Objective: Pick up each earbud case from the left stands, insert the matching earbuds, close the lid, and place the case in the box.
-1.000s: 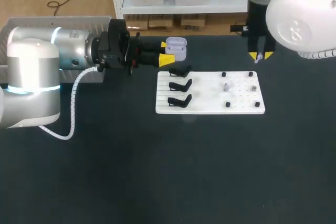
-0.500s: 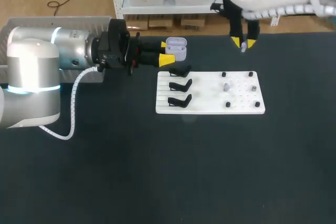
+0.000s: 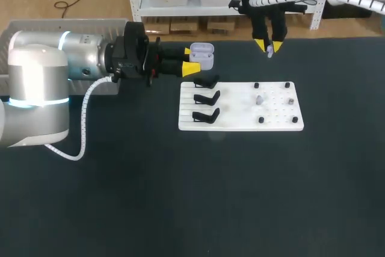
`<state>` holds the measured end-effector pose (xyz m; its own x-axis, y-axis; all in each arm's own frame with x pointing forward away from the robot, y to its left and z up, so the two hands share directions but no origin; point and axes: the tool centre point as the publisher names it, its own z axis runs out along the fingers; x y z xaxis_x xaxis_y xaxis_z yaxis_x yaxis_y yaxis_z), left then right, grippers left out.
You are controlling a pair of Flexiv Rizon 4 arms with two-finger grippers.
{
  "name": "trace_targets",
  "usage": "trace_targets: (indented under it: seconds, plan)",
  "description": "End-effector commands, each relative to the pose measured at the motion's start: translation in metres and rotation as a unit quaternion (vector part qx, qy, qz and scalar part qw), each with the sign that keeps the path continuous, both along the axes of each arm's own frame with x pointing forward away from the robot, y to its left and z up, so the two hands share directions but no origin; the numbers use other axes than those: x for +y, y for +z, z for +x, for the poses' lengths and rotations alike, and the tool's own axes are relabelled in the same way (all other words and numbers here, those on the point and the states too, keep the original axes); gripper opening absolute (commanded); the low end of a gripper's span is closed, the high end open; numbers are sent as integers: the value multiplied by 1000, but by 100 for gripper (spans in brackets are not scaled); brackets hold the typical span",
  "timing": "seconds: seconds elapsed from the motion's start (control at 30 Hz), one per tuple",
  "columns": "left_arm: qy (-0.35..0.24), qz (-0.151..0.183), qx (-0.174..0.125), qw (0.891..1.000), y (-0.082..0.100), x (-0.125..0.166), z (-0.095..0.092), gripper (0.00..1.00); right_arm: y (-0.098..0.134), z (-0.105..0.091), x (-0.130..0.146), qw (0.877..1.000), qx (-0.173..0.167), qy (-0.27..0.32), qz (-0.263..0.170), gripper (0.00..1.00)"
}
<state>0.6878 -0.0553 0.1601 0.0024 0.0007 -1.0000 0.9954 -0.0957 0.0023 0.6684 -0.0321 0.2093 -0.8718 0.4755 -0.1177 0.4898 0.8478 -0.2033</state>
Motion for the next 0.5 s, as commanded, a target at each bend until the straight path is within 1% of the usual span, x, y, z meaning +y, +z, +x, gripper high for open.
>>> trace_targets:
  seconds: [0.03,0.07,0.17,0.27,0.33,0.5]
  plan:
    - [3,-1,-1,1000,-1,0,-2,0,0,-2,-1,1000,-3,0,1,0]
    - [3,-1,-1,1000,-1,0,-2,0,0,-2,-1,1000,-3,0,1,0]
    - [3,-1,-1,1000,-1,0,-2,0,11,0,14,1000,-8,-3,4,0]
    - [11,0,-25,1000,0,-5,-4,0,19,0,25,1000,-5,-7,1,0]
    - [13,-2,-31,999,-2,-9,-7,0,23,-1,30,1000,2,-11,1,0]
    - [12,-4,-29,999,-6,-15,-15,0,28,-3,36,999,27,-30,-3,0]
